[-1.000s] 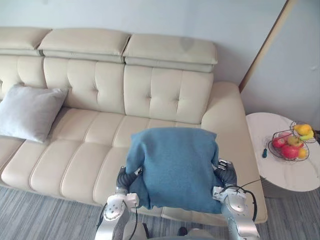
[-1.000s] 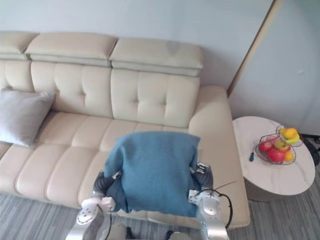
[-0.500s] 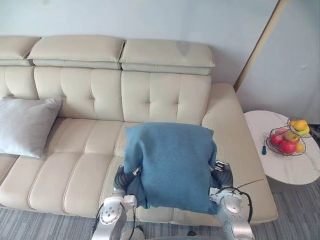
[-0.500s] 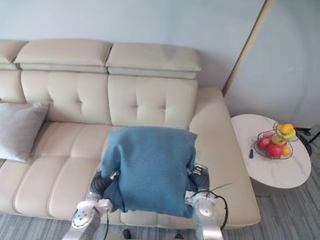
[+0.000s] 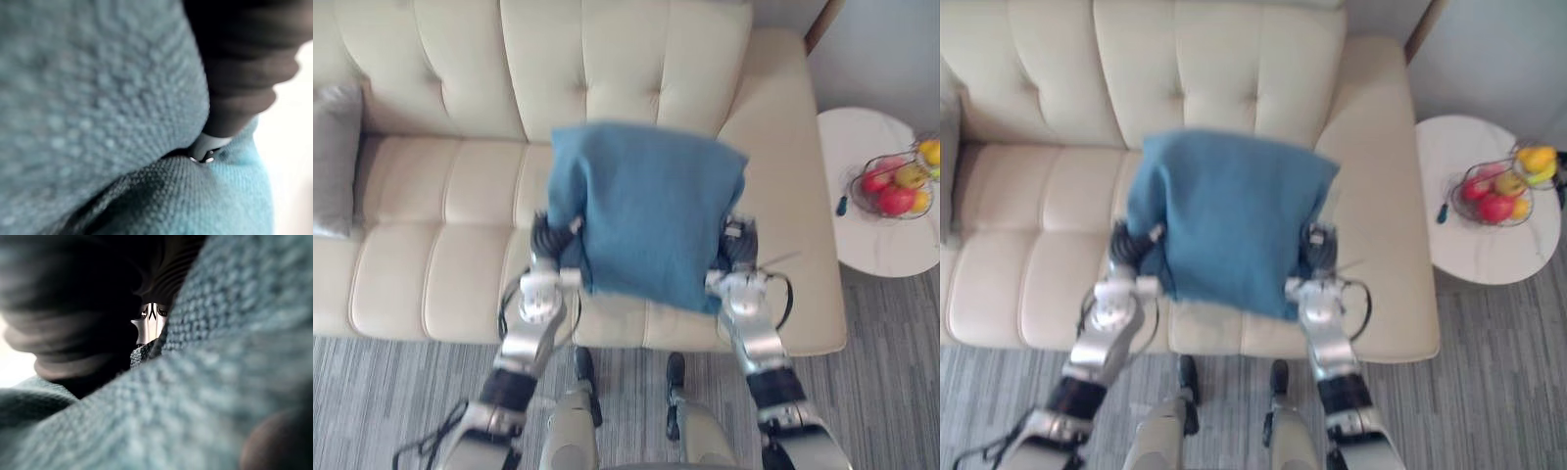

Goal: Pick up cushions and gather them together orderly.

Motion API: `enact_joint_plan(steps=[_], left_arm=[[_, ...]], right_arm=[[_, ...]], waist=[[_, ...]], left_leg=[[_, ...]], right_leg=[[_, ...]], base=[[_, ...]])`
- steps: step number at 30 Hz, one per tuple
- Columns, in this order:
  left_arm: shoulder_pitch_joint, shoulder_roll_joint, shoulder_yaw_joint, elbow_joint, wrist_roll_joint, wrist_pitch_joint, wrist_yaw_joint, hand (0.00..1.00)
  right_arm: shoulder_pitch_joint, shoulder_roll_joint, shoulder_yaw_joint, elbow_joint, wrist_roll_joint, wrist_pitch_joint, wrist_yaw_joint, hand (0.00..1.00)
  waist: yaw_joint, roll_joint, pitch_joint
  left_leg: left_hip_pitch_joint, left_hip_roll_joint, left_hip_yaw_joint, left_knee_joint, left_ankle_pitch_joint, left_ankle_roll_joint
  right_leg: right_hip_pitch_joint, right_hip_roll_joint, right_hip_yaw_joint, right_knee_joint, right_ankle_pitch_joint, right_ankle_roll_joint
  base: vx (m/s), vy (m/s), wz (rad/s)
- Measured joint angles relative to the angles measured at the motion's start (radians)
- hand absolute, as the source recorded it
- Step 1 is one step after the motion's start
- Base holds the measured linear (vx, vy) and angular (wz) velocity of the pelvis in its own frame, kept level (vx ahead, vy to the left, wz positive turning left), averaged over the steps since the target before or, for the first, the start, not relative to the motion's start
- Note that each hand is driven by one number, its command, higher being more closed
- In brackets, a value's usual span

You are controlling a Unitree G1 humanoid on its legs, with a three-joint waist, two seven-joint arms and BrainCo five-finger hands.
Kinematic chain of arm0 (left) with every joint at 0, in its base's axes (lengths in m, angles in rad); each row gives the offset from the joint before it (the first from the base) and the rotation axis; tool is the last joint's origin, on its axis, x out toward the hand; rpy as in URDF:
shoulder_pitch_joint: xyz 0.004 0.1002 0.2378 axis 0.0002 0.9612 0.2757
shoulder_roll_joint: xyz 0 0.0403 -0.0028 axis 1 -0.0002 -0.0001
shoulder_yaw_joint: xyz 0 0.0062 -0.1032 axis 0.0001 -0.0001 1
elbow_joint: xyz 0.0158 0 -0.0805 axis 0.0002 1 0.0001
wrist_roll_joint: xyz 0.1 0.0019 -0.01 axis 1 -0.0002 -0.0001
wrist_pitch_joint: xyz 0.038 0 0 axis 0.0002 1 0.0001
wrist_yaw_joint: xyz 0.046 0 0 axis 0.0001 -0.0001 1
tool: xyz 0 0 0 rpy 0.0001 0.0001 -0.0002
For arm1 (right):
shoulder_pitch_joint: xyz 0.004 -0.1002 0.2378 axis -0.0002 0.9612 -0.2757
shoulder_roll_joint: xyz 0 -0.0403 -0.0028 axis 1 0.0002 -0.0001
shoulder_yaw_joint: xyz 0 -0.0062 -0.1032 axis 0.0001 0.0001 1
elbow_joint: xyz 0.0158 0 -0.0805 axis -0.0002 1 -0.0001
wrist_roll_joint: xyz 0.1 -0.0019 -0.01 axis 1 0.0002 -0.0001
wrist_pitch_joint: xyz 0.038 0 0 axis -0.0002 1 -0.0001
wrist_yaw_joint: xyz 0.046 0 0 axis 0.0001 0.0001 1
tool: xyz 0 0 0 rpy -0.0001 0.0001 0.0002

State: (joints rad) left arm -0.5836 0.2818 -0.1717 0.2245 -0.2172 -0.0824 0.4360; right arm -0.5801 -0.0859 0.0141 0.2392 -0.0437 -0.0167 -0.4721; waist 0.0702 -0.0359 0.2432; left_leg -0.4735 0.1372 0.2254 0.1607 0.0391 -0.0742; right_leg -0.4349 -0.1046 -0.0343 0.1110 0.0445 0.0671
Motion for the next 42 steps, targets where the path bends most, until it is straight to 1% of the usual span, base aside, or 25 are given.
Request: enact_joint_plan(steps=[1,2,3,4,5,6,7,8,9,10,13,15,19,21,24,27,30,32,34,36,37,38,39,40,42], left_arm=[[-0.109,0.029,0.002,0.038,0.002,0.0,0.026,1.0],[-0.215,0.053,0.003,0.075,0.011,-0.003,0.045,1.0],[-0.285,0.063,0.01,0.113,0.021,-0.013,0.049,1.0],[-0.316,0.068,0.016,0.132,0.022,-0.018,0.052,1.0],[-0.422,0.08,0.038,0.197,0.036,-0.022,0.065,0.0],[-0.455,0.085,0.04,0.219,0.039,-0.022,0.07,0.0],[-0.52,0.087,0.058,0.271,0.038,-0.022,0.083,0.0],[-0.554,0.082,0.072,0.31,0.038,-0.022,0.088,0.0],[-0.599,0.081,0.083,0.366,0.038,-0.019,0.09,0.0],[-0.609,0.079,0.091,0.381,0.037,-0.018,0.09,0.0],[-0.657,0.047,0.131,0.443,0.037,0.0,0.09,0.0],[-0.678,0.023,0.155,0.47,0.02,0.008,0.087,0.0],[-0.696,-0.01,0.193,0.511,0.017,0.009,0.078,0.0],[-0.69,-0.04,0.197,0.538,0.008,0.013,0.067,0.0],[-0.633,-0.09,0.228,0.535,-0.017,0.009,0.053,0.0],[-0.565,-0.101,0.232,0.51,-0.045,0.005,0.041,0.0],[-0.469,-0.098,0.231,0.456,-0.07,0.001,0.023,0.0],[-0.414,-0.092,0.227,0.431,-0.082,0.0,-0.008,0.0],[-0.369,-0.07,0.215,0.405,-0.092,0.0,-0.034,0.0],[-0.312,-0.017,0.212,0.353,-0.121,0.0,-0.075,0.0],[-0.301,-0.006,0.212,0.339,-0.121,0.0,-0.078,0.0],[-0.264,0.03,0.216,0.293,-0.132,-0.004,-0.094,0.0],[-0.227,0.057,0.224,0.263,-0.142,-0.019,-0.107,0.0],[-0.213,0.064,0.229,0.252,-0.143,-0.023,-0.112,0.0],[-0.11,0.08,0.269,0.171,-0.158,-0.041,-0.136,0.0]], right_arm=[[-0.104,-0.006,-0.021,0.03,-0.007,-0.001,-0.033,1.0],[-0.208,-0.018,-0.036,0.071,-0.018,-0.003,-0.057,1.0],[-0.275,-0.025,-0.051,0.107,-0.024,-0.005,-0.068,1.0],[-0.303,-0.031,-0.053,0.125,-0.025,-0.005,-0.075,1.0],[-0.405,-0.042,-0.063,0.184,-0.027,-0.005,-0.1,0.0],[-0.432,-0.042,-0.071,0.195,-0.027,-0.005,-0.106,0.0],[-0.487,-0.042,-0.086,0.224,-0.027,-0.004,-0.125,0.0],[-0.515,-0.043,-0.093,0.247,-0.027,-0.004,-0.135,0.0],[-0.553,-0.054,-0.095,0.29,-0.027,0.002,-0.145,0.0],[-0.561,-0.056,-0.095,0.299,-0.026,0.008,-0.148,0.0],[-0.604,-0.087,-0.102,0.339,-0.016,0.039,-0.155,0.0],[-0.636,-0.11,-0.121,0.376,0.008,0.069,-0.137,0.0],[-0.649,-0.12,-0.127,0.388,0.047,0.071,-0.111,0.0],[-0.654,-0.127,-0.129,0.412,0.082,0.086,-0.094,0.0],[-0.652,-0.127,-0.129,0.412,0.095,0.096,-0.081,0.0],[-0.633,-0.13,-0.128,0.4,0.105,0.093,-0.078,0.0],[-0.564,-0.138,-0.127,0.321,0.122,0.08,-0.069,0.0],[-0.49,-0.14,-0.128,0.275,0.127,0.063,-0.051,0.0],[-0.411,-0.147,-0.128,0.228,0.134,0.061,-0.034,0.0],[-0.301,-0.162,-0.134,0.149,0.165,0.05,-0.002,0.0],[-0.283,-0.165,-0.136,0.134,0.167,0.047,0.002,0.0],[-0.223,-0.175,-0.15,0.086,0.177,0.032,0.022,0.0],[-0.166,-0.181,-0.165,0.056,0.183,0.024,0.038,0.0],[-0.144,-0.184,-0.171,0.047,0.184,0.021,0.045,0.0],[-0.01,-0.19,-0.179,-0.005,0.2,0.01,0.089,0.0]], waist=[[0.0,0.003,0.009],[0.001,0.009,0.035],[0.001,0.015,0.051],[0.001,0.018,0.054],[0.002,0.026,0.068],[0.003,0.028,0.076],[0.003,0.038,0.093],[0.003,0.043,0.098],[0.002,0.049,0.12],[0.001,0.05,0.122],[0.002,0.055,0.132],[0.004,0.058,0.17],[0.006,0.061,0.188],[0.003,0.062,0.211],[-0.001,0.061,0.215],[-0.007,0.061,0.215],[-0.005,0.061,0.215],[-0.006,0.061,0.215],[-0.006,0.06,0.214],[-0.01,0.059,0.214],[-0.01,0.059,0.214],[-0.01,0.059,0.214],[-0.01,0.059,0.214],[-0.009,0.059,0.213],[-0.009,0.058,0.21]], left_leg=[[-0.04,-0.002,-0.006,-0.003,0.014,0.001],[-0.06,-0.007,-0.012,-0.021,0.035,0.003],[-0.07,-0.012,-0.016,-0.043,0.055,0.005],[-0.079,-0.014,-0.019,-0.055,0.064,0.005],[-0.104,-0.02,-0.022,-0.098,0.099,0.005],[-0.11,-0.021,-0.025,-0.111,0.11,0.004],[-0.127,-0.023,-0.033,-0.134,0.129,0.002],[-0.138,-0.024,-0.039,-0.152,0.142,0.002],[-0.141,-0.024,-0.046,-0.167,0.154,-0.002],[-0.146,-0.024,-0.047,-0.17,0.155,-0.002],[-0.194,-0.023,-0.062,-0.18,0.17,-0.009],[-0.213,-0.021,-0.076,-0.18,0.184,-0.022],[-0.262,-0.006,-0.084,-0.18,0.189,-0.027],[-0.263,-0.005,-0.093,-0.18,0.192,-0.032],[-0.277,0.001,-0.098,-0.18,0.197,-0.039],[-0.26,0.001,-0.098,-0.18,0.197,-0.039],[-0.233,0.004,-0.097,-0.18,0.196,-0.039],[-0.212,0.007,-0.096,-0.183,0.197,-0.04],[-0.182,0.008,-0.094,-0.194,0.199,-0.044],[-0.146,0.007,-0.093,-0.199,0.199,-0.044],[-0.142,0.007,-0.093,-0.199,0.199,-0.044],[-0.124,0.007,-0.092,-0.199,0.199,-0.044],[-0.105,0.007,-0.093,-0.199,0.199,-0.043],[-0.096,0.007,-0.093,-0.199,0.199,-0.043],[-0.042,0.005,-0.095,-0.199,0.194,-0.041]], right_leg=[[-0.045,-0.001,-0.002,0.014,0.001,0.001],[-0.074,-0.002,-0.004,0.021,0.005,0.001],[-0.092,-0.004,-0.008,0.022,0.009,0.001],[-0.104,-0.005,-0.01,0.021,0.011,0.002],[-0.147,-0.005,-0.015,0.022,0.02,-0.001],[-0.159,-0.005,-0.016,0.022,0.023,0.0],[-0.181,-0.005,-0.022,0.021,0.026,-0.001],[-0.196,-0.005,-0.025,0.021,0.027,-0.001],[-0.203,-0.004,-0.033,0.021,0.027,-0.001],[-0.209,-0.004,-0.035,0.022,0.027,-0.001],[-0.255,-0.003,-0.046,0.026,0.027,-0.002],[-0.275,-0.003,-0.048,0.041,0.027,-0.002],[-0.336,0.001,-0.058,0.085,0.017,-0.011],[-0.346,-0.001,-0.064,0.115,-0.006,-0.015],[-0.373,0.0,-0.071,0.153,-0.021,-0.018],[-0.371,-0.002,-0.071,0.186,-0.039,-0.023],[-0.363,-0.002,-0.07,0.224,-0.06,-0.03],[-0.347,-0.001,-0.071,0.234,-0.071,-0.033],[-0.326,0.001,-0.072,0.239,-0.076,-0.036],[-0.299,-0.001,-0.071,0.255,-0.086,-0.035],[-0.294,-0.001,-0.071,0.256,-0.086,-0.035],[-0.279,-0.001,-0.071,0.259,-0.089,-0.036],[-0.26,-0.001,-0.071,0.26,-0.093,-0.034],[-0.252,-0.001,-0.071,0.262,-0.094,-0.033],[-0.197,-0.003,-0.074,0.269,-0.109,-0.035]], base=[[-0.09,-0.002,0.12],[-0.09,-0.001,0.16],[-0.08,0.0,0.14],[-0.06,-0.004,0.13],[-0.05,-0.005,0.08],[-0.02,-0.011,0.1],[-0.01,-0.012,0.09],[0.0,-0.016,0.12],[0.02,-0.011,0.1],[0.02,-0.012,0.1],[0.04,-0.02,0.1],[0.04,-0.012,0.09],[0.03,-0.014,0.06],[0.01,-0.013,0.12],[0.01,-0.014,0.07],[0.0,-0.02,0.05],[0.0,-0.049,0.02],[-0.01,-0.064,0.01],[-0.01,-0.06,0.0],[-0.01,-0.053,0.03],[-0.01,-0.038,0.0],[0.0,-0.05,0.01],[0.0,-0.06,0.02],[0.01,-0.062,0.07],[0.01,-0.052,0.08]])
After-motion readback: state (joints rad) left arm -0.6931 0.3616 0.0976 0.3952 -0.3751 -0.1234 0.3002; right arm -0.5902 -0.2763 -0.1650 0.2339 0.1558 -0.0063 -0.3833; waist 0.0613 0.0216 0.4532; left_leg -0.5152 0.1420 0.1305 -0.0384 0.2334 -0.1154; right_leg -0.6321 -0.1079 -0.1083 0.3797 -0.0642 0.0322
